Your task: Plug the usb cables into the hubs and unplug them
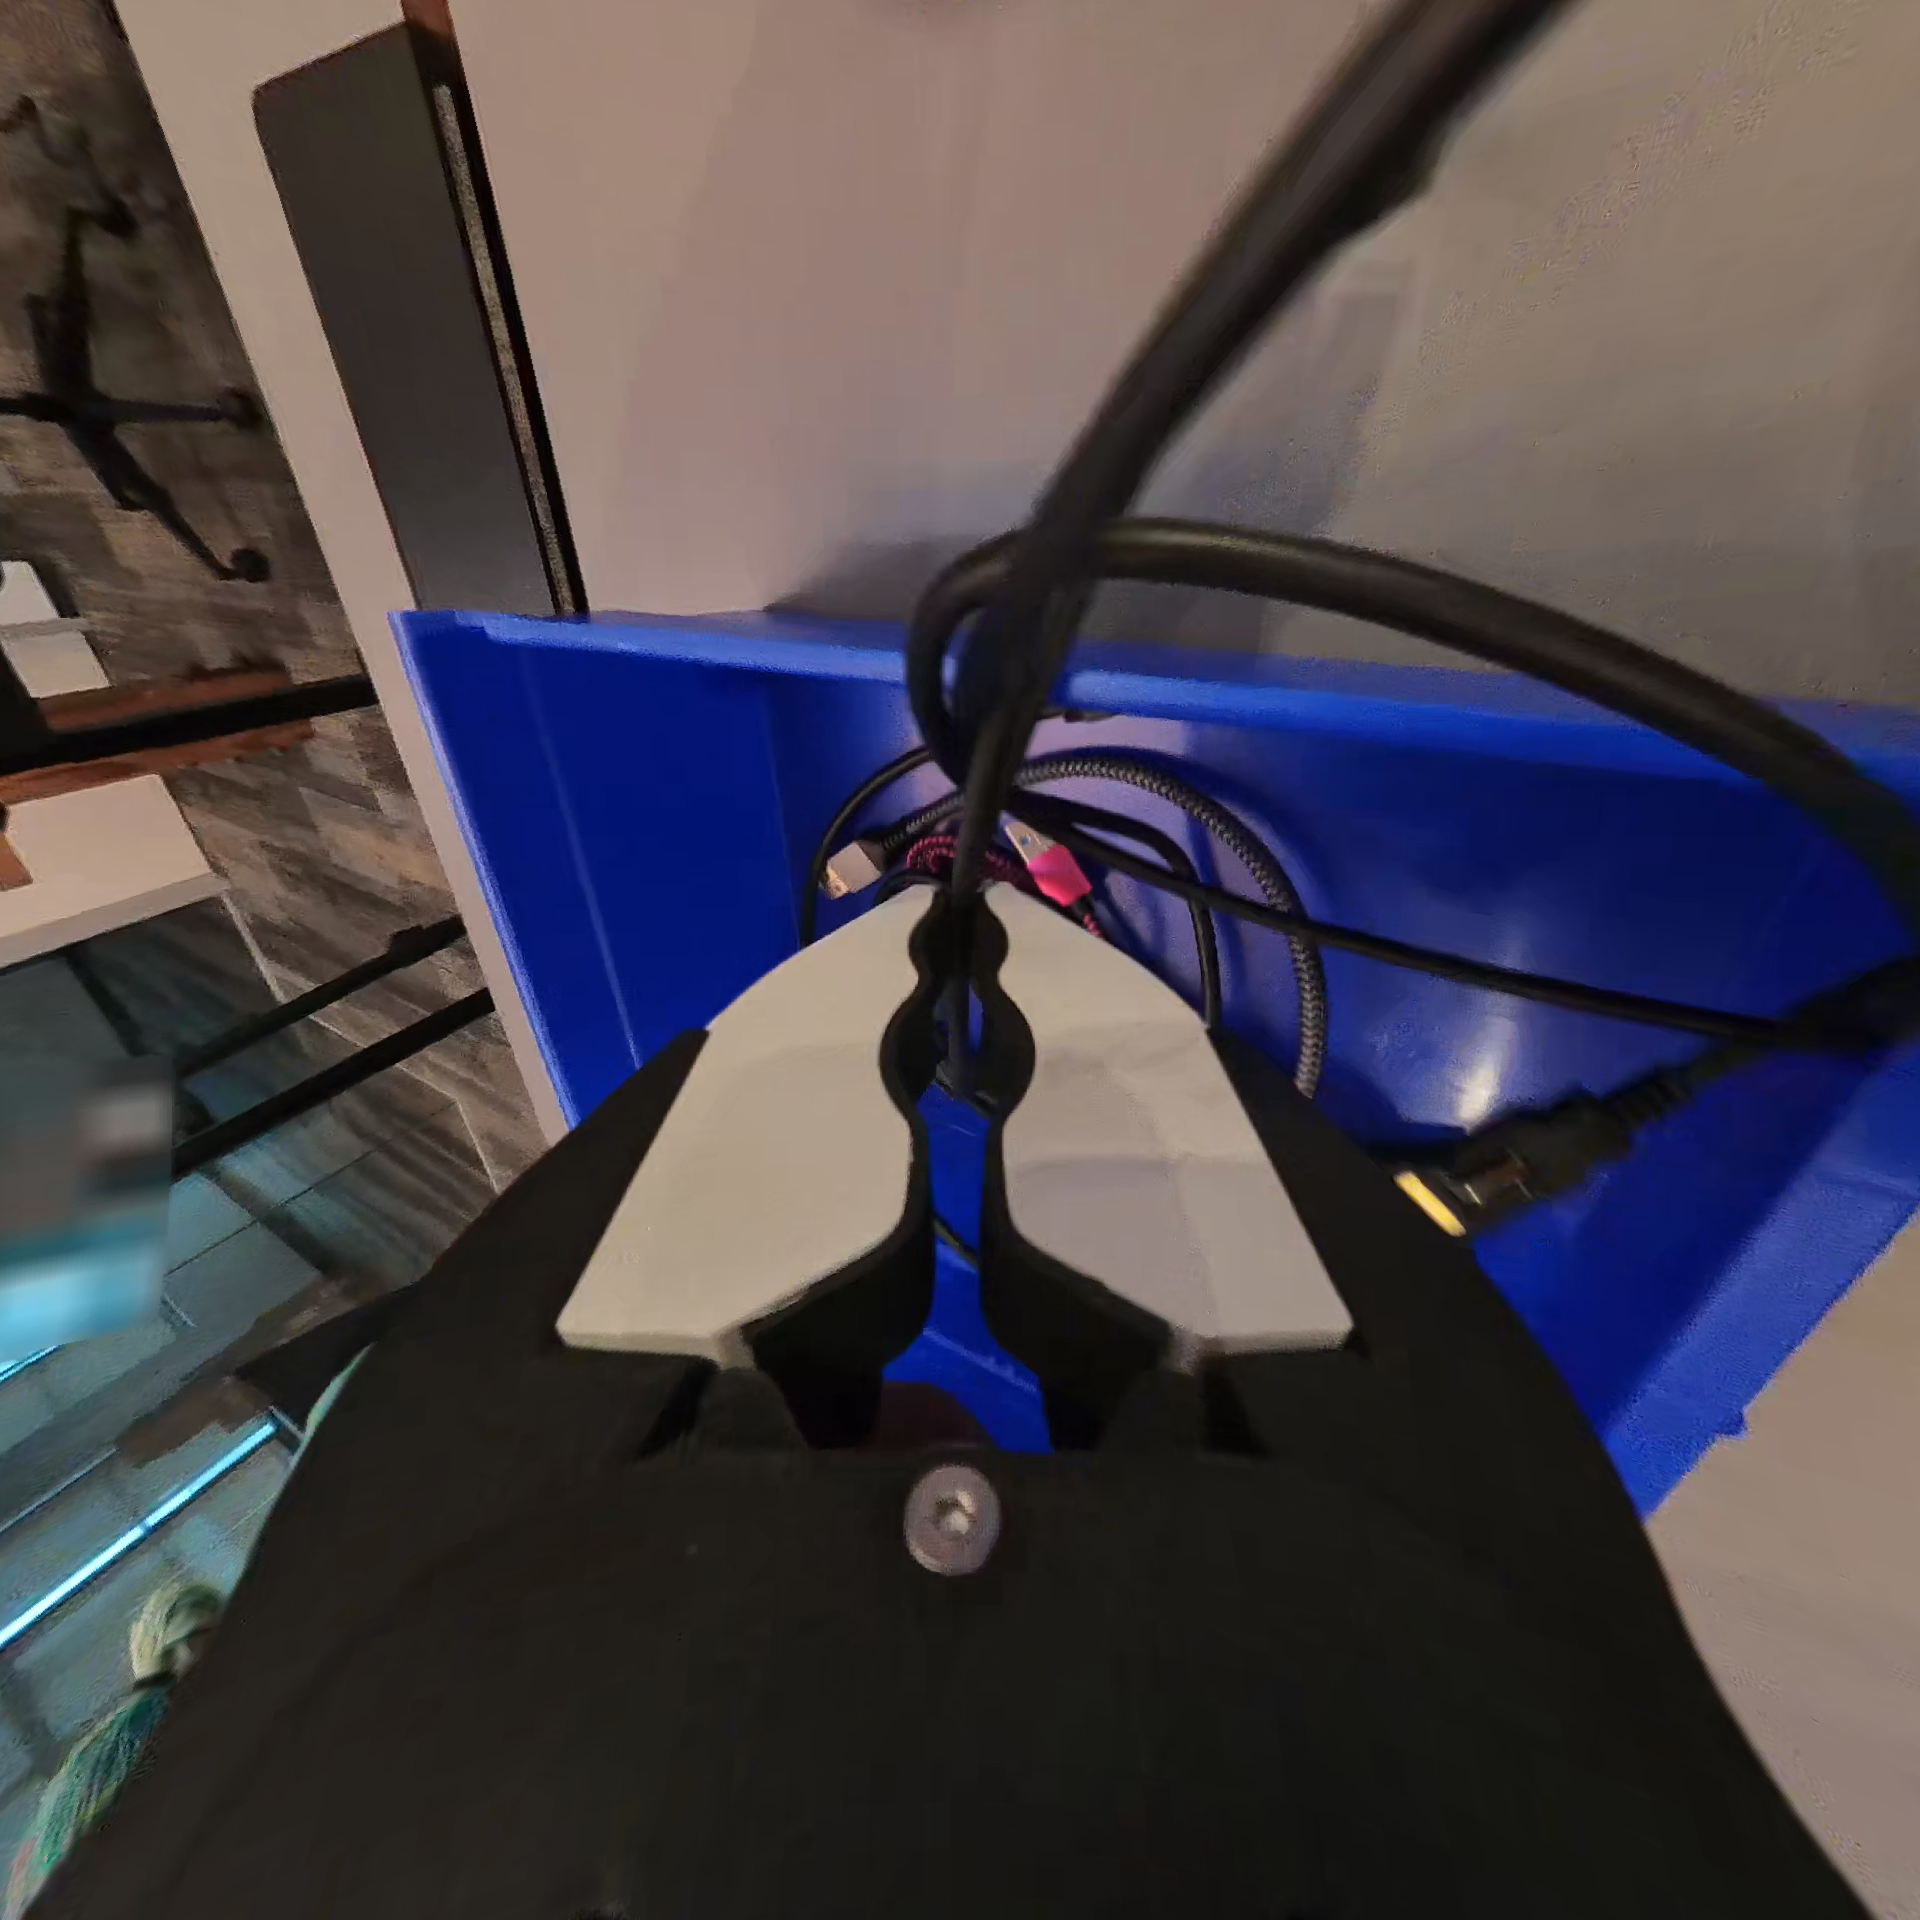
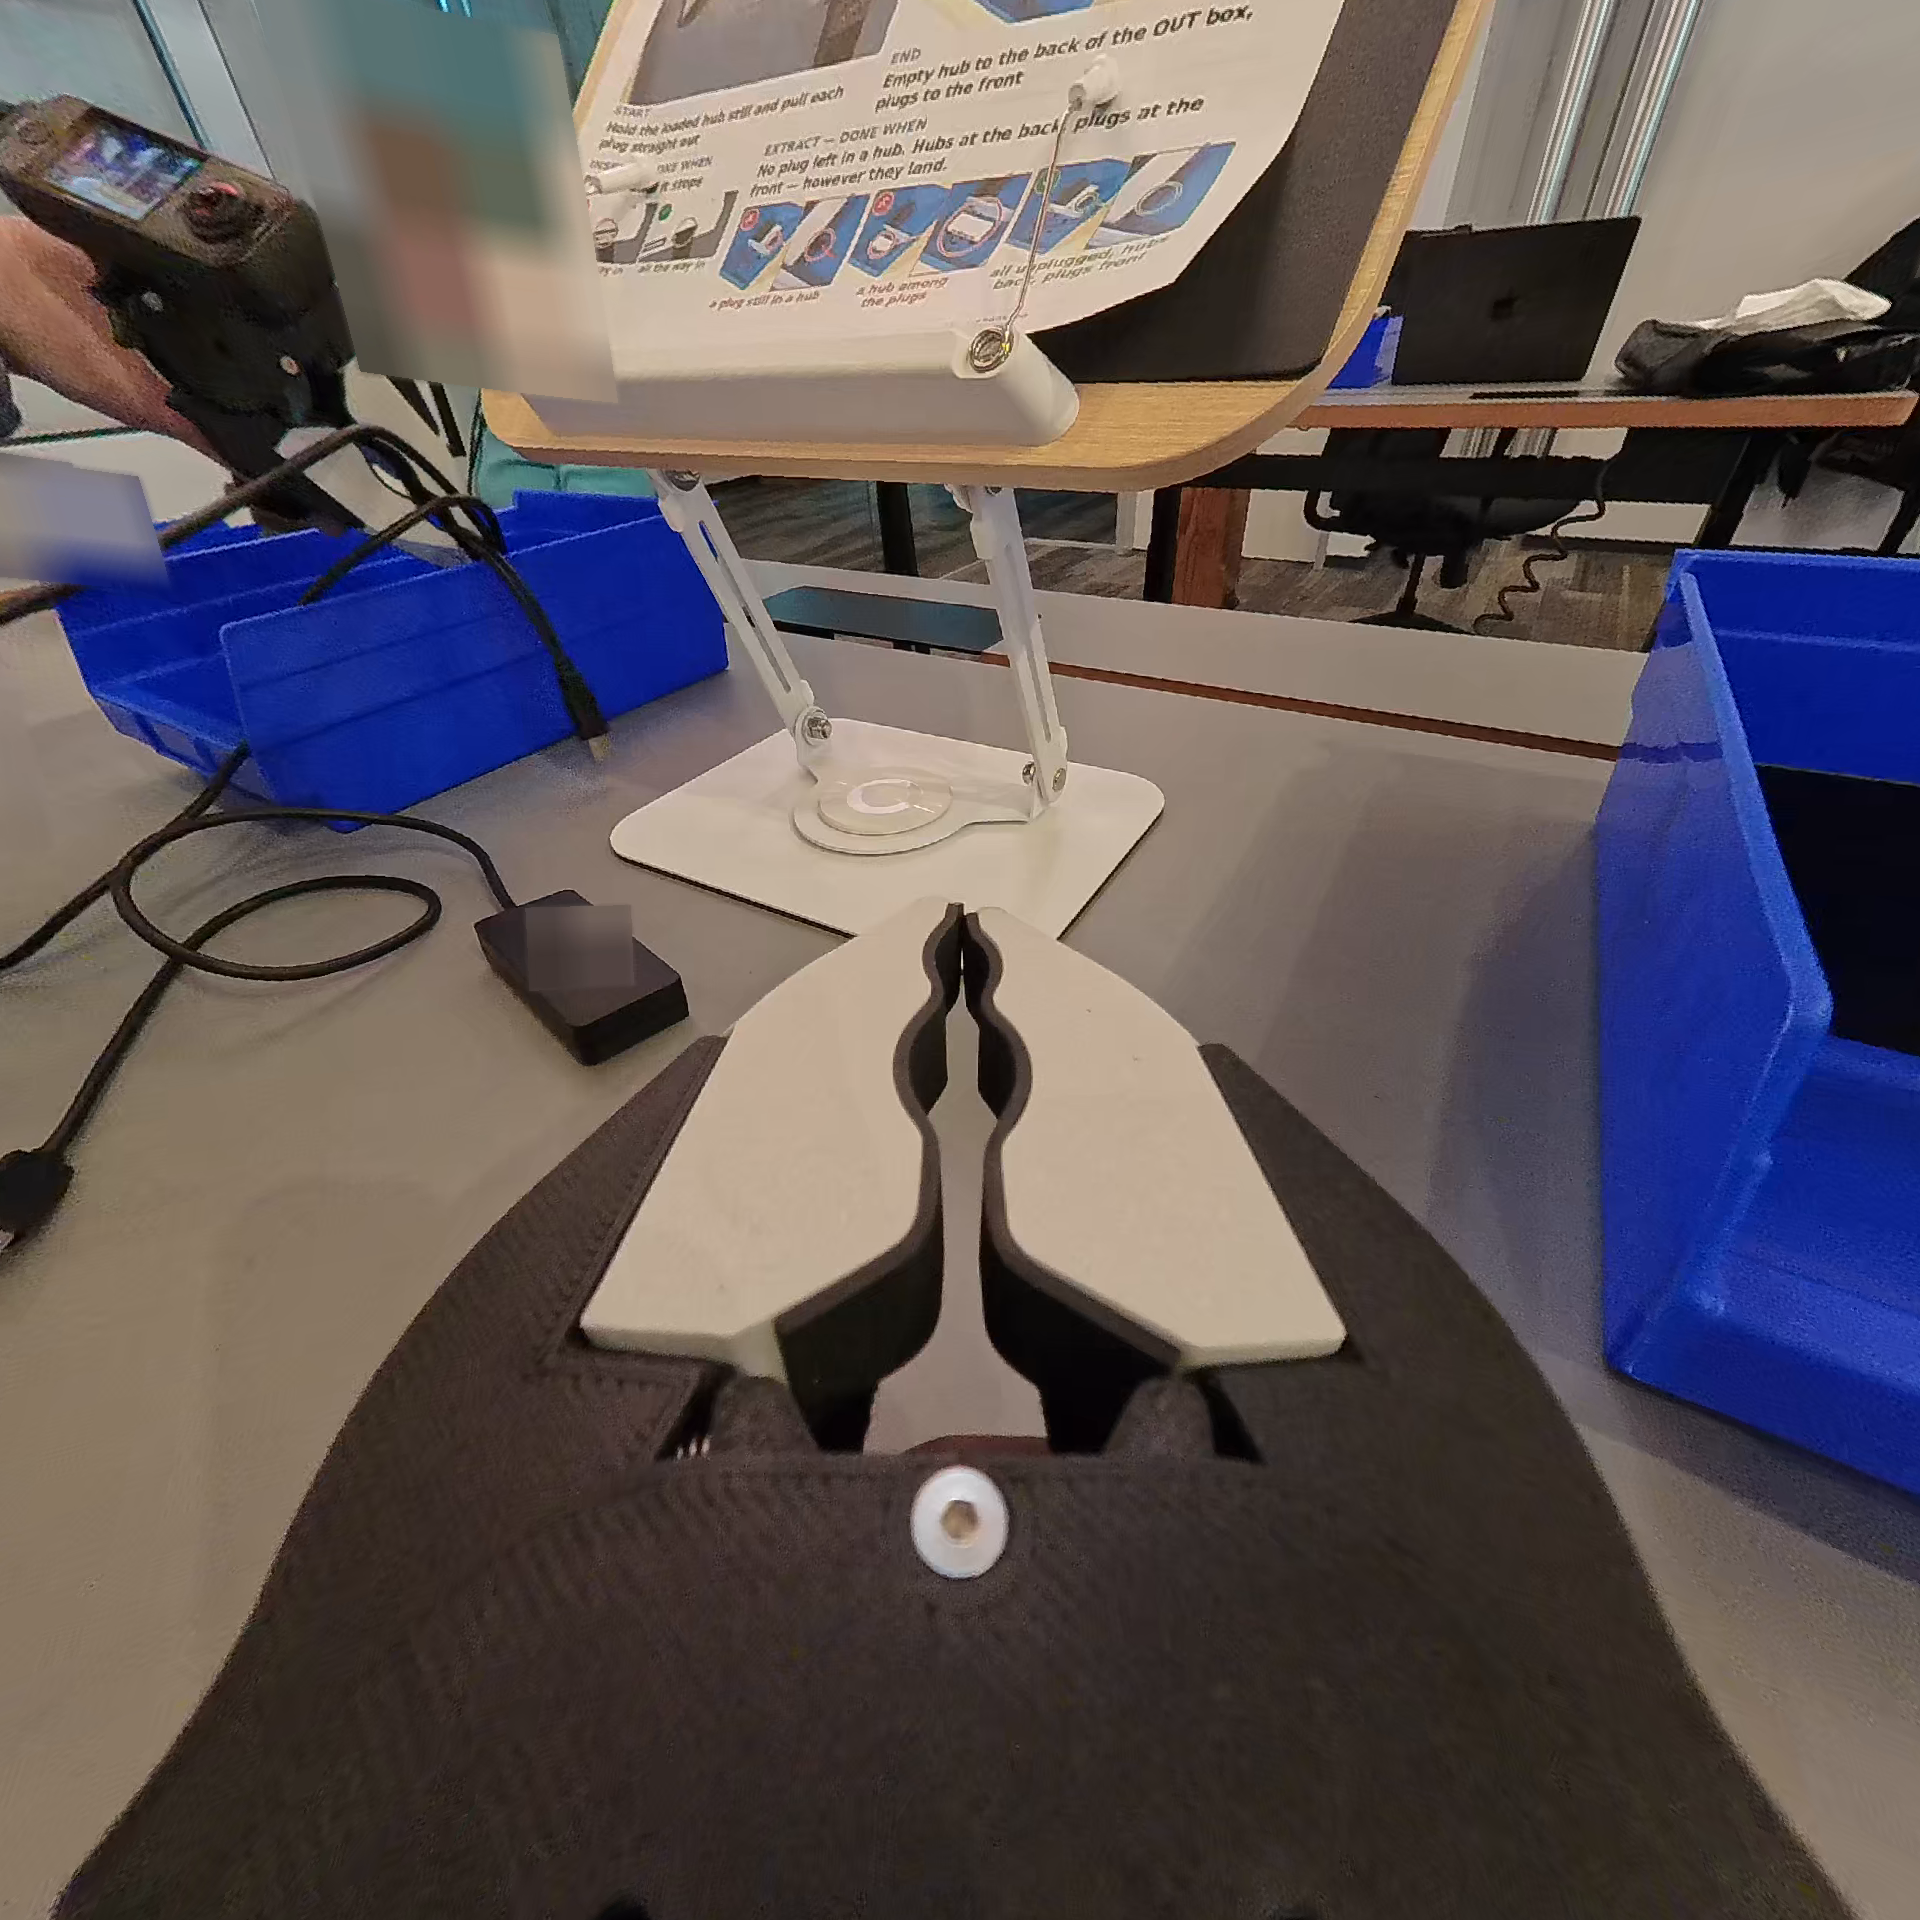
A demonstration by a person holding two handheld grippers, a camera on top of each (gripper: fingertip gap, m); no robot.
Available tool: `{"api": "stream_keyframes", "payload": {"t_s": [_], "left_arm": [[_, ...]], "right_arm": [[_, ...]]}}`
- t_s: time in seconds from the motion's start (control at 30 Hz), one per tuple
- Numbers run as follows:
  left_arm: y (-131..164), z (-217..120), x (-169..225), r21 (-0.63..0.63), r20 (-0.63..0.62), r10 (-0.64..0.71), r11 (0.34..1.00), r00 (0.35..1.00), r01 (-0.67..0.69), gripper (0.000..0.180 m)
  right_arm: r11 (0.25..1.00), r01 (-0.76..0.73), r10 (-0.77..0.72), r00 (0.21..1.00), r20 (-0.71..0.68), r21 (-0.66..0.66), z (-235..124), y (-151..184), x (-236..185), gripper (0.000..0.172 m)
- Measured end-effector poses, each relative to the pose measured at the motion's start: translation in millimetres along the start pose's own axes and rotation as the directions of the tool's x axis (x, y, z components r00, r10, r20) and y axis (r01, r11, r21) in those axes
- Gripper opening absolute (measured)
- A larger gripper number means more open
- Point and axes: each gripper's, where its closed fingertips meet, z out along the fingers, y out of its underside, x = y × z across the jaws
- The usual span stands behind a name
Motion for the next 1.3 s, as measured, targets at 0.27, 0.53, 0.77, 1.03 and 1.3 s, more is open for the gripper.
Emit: {"api": "stream_keyframes", "payload": {"t_s": [0.27, 0.53, 0.77, 1.03, 1.3], "left_arm": [[25.9, -65.0, -21.5, -0.03, 0.092, 0.004, 1.0, 0.996, -0.001, 0.003], [39.6, -97.5, -31.6, -0.132, 0.083, 0.036, 0.991, 0.996, -0.025, 0.003], [38.1, -80.3, -15.8, 0.013, -0.018, -0.301, 0.953, 0.953, 0.302, 0.003], [35.9, -79.7, -9.1, 0.29, -0.152, -0.513, 0.794, 0.845, 0.534, 0.002], [86.7, -111.5, -34.8, 0.435, -0.102, -0.725, 0.583, 0.681, 0.686, 0.002]], "right_arm": [[1.0, -0.007, 0.007, 1.0, 0.009, -0.001, 0.6, 0.0, -0.9, 0.0], [1.0, -0.01, 0.01, 1.0, 0.004, 0.0, 0.2, 0.0, 0.2, 0.0], [1.0, -0.017, 0.017, 1.0, 0.008, 0.003, -0.3, -0.4, 0.3, 0.0], [1.0, -0.021, 0.021, 1.0, 0.008, 0.005, -0.8, -0.7, 0.4, 0.0], [1.0, -0.022, 0.021, 1.0, 0.006, 0.004, -0.3, -0.5, 0.9, 0.0]]}}
